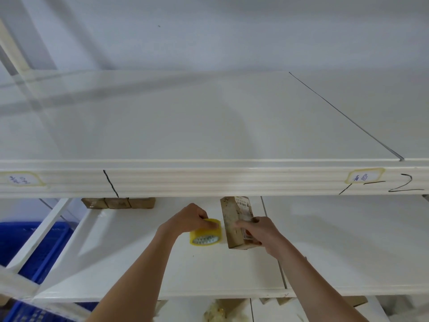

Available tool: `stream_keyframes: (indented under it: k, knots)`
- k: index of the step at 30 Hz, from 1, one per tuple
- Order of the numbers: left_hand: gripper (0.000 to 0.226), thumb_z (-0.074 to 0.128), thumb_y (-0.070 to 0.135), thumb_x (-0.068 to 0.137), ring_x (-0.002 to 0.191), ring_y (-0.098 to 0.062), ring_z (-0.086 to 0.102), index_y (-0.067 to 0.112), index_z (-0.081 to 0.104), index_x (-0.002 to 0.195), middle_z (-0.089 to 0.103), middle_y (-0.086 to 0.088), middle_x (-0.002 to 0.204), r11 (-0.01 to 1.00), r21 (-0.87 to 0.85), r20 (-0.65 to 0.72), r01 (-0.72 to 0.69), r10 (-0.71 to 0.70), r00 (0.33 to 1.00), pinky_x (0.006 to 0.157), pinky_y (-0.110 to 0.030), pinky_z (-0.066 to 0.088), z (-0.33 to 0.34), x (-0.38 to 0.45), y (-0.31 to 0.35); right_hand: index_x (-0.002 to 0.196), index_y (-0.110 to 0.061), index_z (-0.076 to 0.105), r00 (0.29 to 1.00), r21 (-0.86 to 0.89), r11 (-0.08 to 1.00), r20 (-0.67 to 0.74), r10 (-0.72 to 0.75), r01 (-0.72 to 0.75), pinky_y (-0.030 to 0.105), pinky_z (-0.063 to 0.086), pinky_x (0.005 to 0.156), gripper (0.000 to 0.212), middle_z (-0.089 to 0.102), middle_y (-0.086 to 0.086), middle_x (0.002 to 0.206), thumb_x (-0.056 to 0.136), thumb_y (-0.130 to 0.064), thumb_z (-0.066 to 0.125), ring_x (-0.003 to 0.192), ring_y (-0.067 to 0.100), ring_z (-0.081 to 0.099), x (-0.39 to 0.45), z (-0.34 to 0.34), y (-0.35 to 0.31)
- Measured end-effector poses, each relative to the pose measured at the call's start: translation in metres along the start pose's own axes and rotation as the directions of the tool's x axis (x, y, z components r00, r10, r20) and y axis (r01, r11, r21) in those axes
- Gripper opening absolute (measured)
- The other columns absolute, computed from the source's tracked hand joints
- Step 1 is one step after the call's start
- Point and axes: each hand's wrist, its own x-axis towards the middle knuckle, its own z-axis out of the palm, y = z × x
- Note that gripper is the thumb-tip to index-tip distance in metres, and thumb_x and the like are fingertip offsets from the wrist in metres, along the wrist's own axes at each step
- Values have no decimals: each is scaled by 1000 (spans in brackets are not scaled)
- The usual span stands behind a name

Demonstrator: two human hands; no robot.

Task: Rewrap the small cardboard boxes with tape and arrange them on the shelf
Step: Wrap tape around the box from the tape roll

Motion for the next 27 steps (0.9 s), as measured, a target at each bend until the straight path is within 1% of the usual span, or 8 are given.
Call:
stream_keyframes:
  k: [4, 7, 9, 13, 16, 20, 24, 27]
  knots:
    - [56, 77, 72, 66, 68, -8, 61, 17, 70, 75, 65, 4, 75, 990, 107, -64, 92, -85, 994, 60, -23, 46, 5, -2, -7, 95, -14, 75, 999, 21, 1000, 34, -23, 22, 22, 49, 59, 36, 77, -2, 83, 70, -37, 87, 72, 11, 69, -1, -4, 0]
    - [64, 74, 77, 63, 64, -15, 51, 14, 60, 65, 52, 1, 66, 996, -62, 15, 59, -59, 998, 63, -29, 38, 6, -6, -15, 86, -14, 72, 999, 57, 998, 53, -12, 9, 21, 46, 58, 25, 70, -8, 65, 75, -34, 84, 57, 5, 62, -3, -13, 0]
    - [56, 77, 70, 68, 66, -14, 45, 17, 61, 63, 47, 2, 65, 988, -154, 46, 20, -13, 999, 65, -28, 34, 2, -11, -19, 80, -15, 68, 999, 78, 997, 49, -3, 0, 21, 46, 58, 24, 65, -9, 58, 77, -33, 83, 55, 7, 61, -4, -22, 3]
    - [43, 79, 59, 76, 66, -11, 52, 20, 68, 62, 55, 6, 64, 997, -77, 16, 30, -29, 999, 63, -24, 39, 3, -7, -19, 89, -9, 73, 994, 97, 995, 108, 14, -24, 31, 47, 70, 36, 64, -2, 67, 72, -39, 84, 62, 14, 59, -5, -24, 11]
    - [42, 78, 57, 77, 63, -11, 54, 21, 65, 62, 57, 4, 65, 998, 6, -47, 58, -58, 997, 58, -22, 40, 8, -4, -14, 103, -7, 76, 990, 151, 988, 141, -7, -15, 27, 50, 68, 43, 62, 3, 77, 74, -38, 83, 62, 11, 58, -8, -20, 10]
    - [47, 78, 61, 75, 59, -10, 51, 22, 60, 57, 54, 6, 61, 998, 4, -17, 62, -62, 998, 57, -22, 38, 11, -6, 1, 113, -12, 76, 961, 302, 953, 262, -86, 3, 45, 56, 97, 35, 72, 16, 115, 88, -37, 71, 103, 34, 68, -11, -14, 13]
    - [49, 81, 59, 73, 59, -11, 51, 22, 57, 53, 52, 6, 58, 998, -49, -32, 46, -48, 998, 58, -24, 38, 12, -5, 15, 124, -12, 69, 950, 472, 881, 292, -114, -39, 42, 57, 90, 32, 70, 18, 123, 100, -28, 56, 114, 31, 66, -17, -5, 10]
    - [48, 83, 58, 71, 58, -10, 51, 21, 58, 54, 53, 6, 58, 999, -32, -52, 20, -22, 998, 56, -23, 38, 9, -4, 17, 126, -8, 67, 936, 530, 845, 329, -125, -73, 44, 52, 98, 33, 69, 17, 125, 100, -24, 56, 115, 30, 65, -21, -3, 7]
